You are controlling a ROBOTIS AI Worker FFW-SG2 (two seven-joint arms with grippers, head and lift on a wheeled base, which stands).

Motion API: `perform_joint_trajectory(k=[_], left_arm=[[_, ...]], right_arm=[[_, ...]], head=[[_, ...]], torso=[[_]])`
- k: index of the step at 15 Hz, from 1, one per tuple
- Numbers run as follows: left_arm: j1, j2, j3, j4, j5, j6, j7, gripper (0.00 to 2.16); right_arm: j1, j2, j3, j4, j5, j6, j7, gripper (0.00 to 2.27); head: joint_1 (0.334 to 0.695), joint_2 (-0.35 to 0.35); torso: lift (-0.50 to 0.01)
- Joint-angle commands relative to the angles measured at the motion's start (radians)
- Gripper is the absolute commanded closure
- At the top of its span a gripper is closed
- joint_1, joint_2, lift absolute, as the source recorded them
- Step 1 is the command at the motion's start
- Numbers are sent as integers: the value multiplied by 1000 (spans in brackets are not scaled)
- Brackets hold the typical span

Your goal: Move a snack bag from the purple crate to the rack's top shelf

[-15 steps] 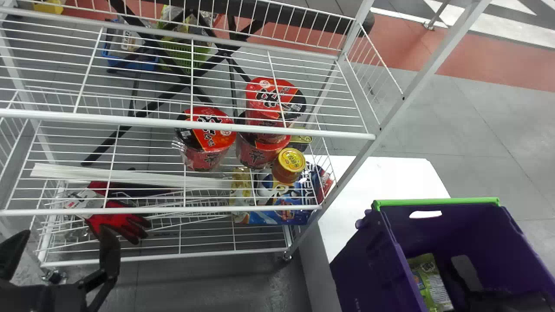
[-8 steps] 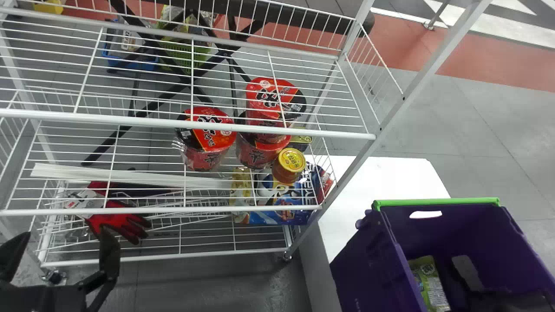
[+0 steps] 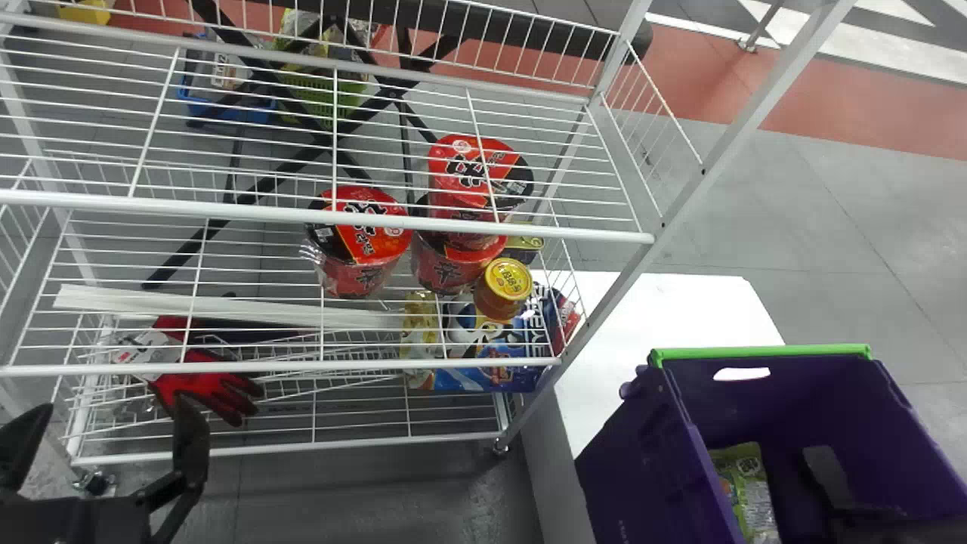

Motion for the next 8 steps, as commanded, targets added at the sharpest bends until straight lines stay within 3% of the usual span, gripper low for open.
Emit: perform_joint_trajectory(k=[1,4,8], left_arm=[[-1,-2,0,2,1,0,0,87],[-14,-5,-2,19,7,3,-3,87],[-21,-6,-5,23,8,6,-5,87]], right_arm=[[0,0,-5,0,-23,0,10,2246],[5,4,0,-6,-25,9,49,2250],[34,13,6,-23,-27,0,41,2246]], head=[[695,-350],[695,-350],[695,-350]], torso=[[-461],[-461],[-461]])
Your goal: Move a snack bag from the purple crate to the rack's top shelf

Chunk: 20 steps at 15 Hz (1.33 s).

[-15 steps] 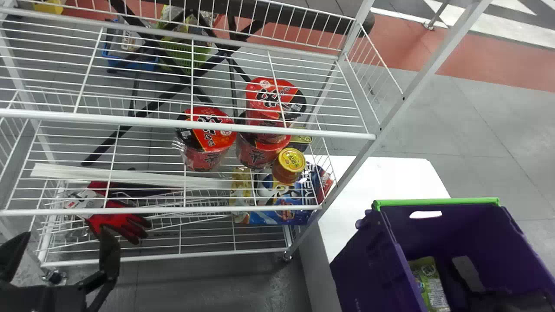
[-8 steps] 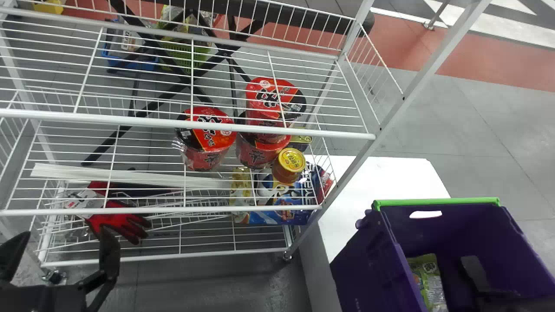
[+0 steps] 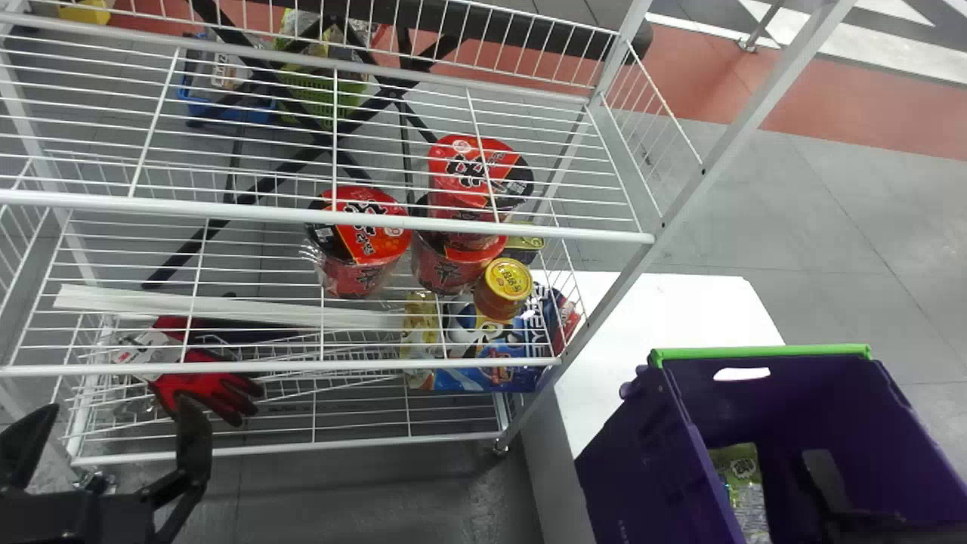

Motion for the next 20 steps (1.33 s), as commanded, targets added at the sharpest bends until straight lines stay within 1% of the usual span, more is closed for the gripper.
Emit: perform_joint_trajectory(k=[1,3,5,8,9,12,14,15,17,19,20], left_arm=[[-2,0,-4,-1,0,0,0,87],[-2,0,-4,-1,0,0,-1,87],[-3,0,-3,2,0,0,-1,87],[-9,0,0,11,5,0,0,87],[-11,0,-1,14,6,0,-1,87],[-15,0,-4,17,6,0,-1,87],[-15,0,-6,17,6,3,-1,87],[-15,0,-6,17,6,3,-1,87],[-15,0,-7,17,5,3,-1,87],[-15,0,-7,22,5,3,-1,87],[-15,0,-7,23,5,3,0,87]], right_arm=[[20,4,-8,-14,-6,-18,11,2250],[39,10,-22,-30,-38,-52,35,2246],[58,38,-48,-73,-40,-70,46,2246],[95,91,-106,-161,-45,-82,104,2246],[105,97,-113,-170,-45,-95,109,2246],[126,108,-117,-178,-45,-132,94,2250],[158,134,-126,-219,-45,-150,88,2246],[166,140,-129,-224,-45,-156,80,2246],[183,145,-133,-234,-46,-156,80,2246],[223,183,-148,-291,-48,-174,78,2246],[232,196,-159,-296,-51,-190,78,2246]], head=[[695,-350],[695,-350],[695,-350],[695,-350],[695,-350],[695,-350],[695,-350],[695,-350],[695,-350],[695,-350],[695,-350]], torso=[[-461],[-461],[-461],[-445],[-441],[-429],[-421],[-417],[-409],[-401],[-397]])
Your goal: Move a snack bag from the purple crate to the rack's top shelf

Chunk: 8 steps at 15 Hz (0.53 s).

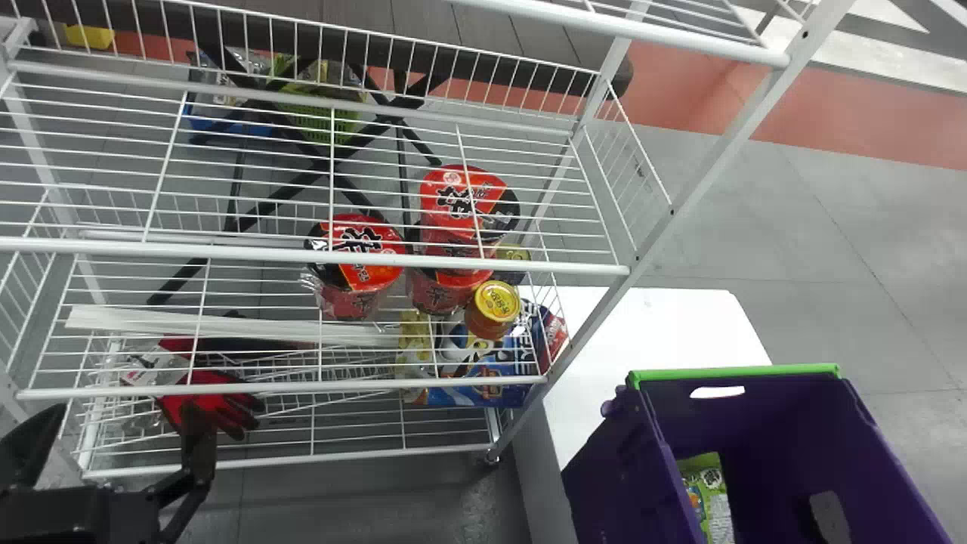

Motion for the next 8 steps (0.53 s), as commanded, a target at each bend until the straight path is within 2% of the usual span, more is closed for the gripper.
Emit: perform_joint_trajectory(k=[1,3,8], left_arm=[[0,0,0,6,0,-1,1,87],[0,0,0,4,0,-1,3,87],[0,-2,-6,7,-2,6,1,87]], right_arm=[[32,21,-23,-20,-12,-40,-3,2246],[63,27,-29,-39,-41,-59,-9,2246],[124,73,-59,-152,-89,-68,0,2246]], head=[[695,-350],[695,-350],[695,-350]], torso=[[-393],[-385],[-365]])
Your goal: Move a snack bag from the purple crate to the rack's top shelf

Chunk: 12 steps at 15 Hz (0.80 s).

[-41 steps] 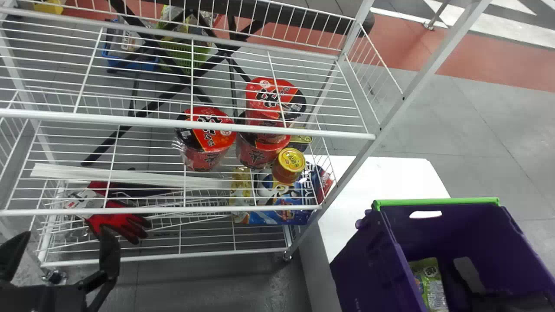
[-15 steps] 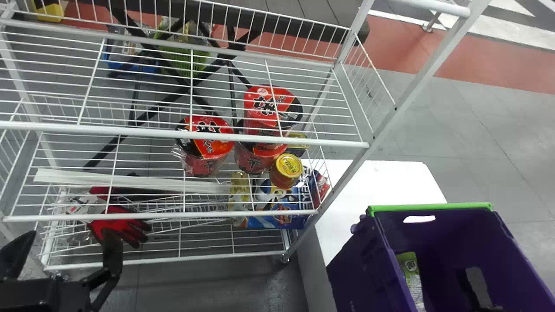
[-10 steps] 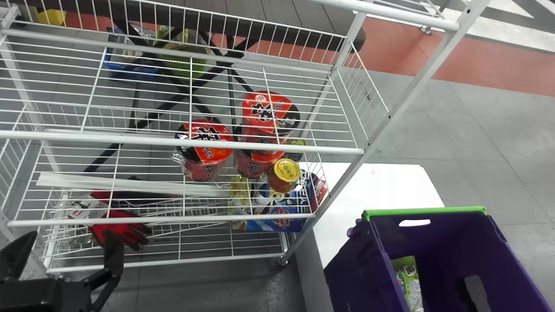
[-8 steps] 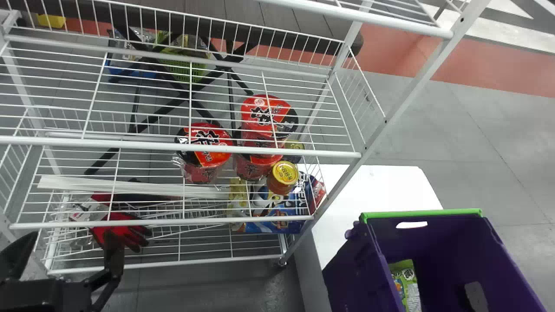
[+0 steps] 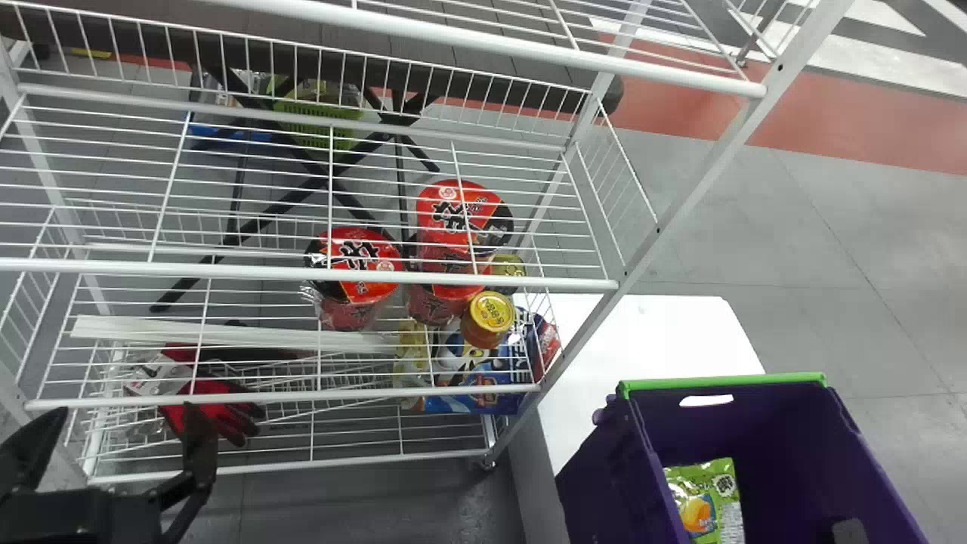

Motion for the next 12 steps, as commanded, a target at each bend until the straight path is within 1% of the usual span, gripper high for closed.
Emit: perform_joint_trajectory(k=[1,4,6,12], left_arm=[[0,-1,-2,0,0,3,0,87],[0,-1,-8,-1,-2,3,0,87],[0,-3,-16,-3,-5,3,0,87],[-3,-6,-22,2,-5,3,2,87]], right_arm=[[13,12,-7,-29,-12,-1,5,2250],[22,16,-18,-52,-30,-1,10,2246],[30,27,-26,-76,-38,-1,13,2246],[39,35,-34,-115,-46,15,30,2246]], head=[[695,-350],[695,-350],[695,-350],[695,-350]], torso=[[-361],[-349],[-340],[-316]])
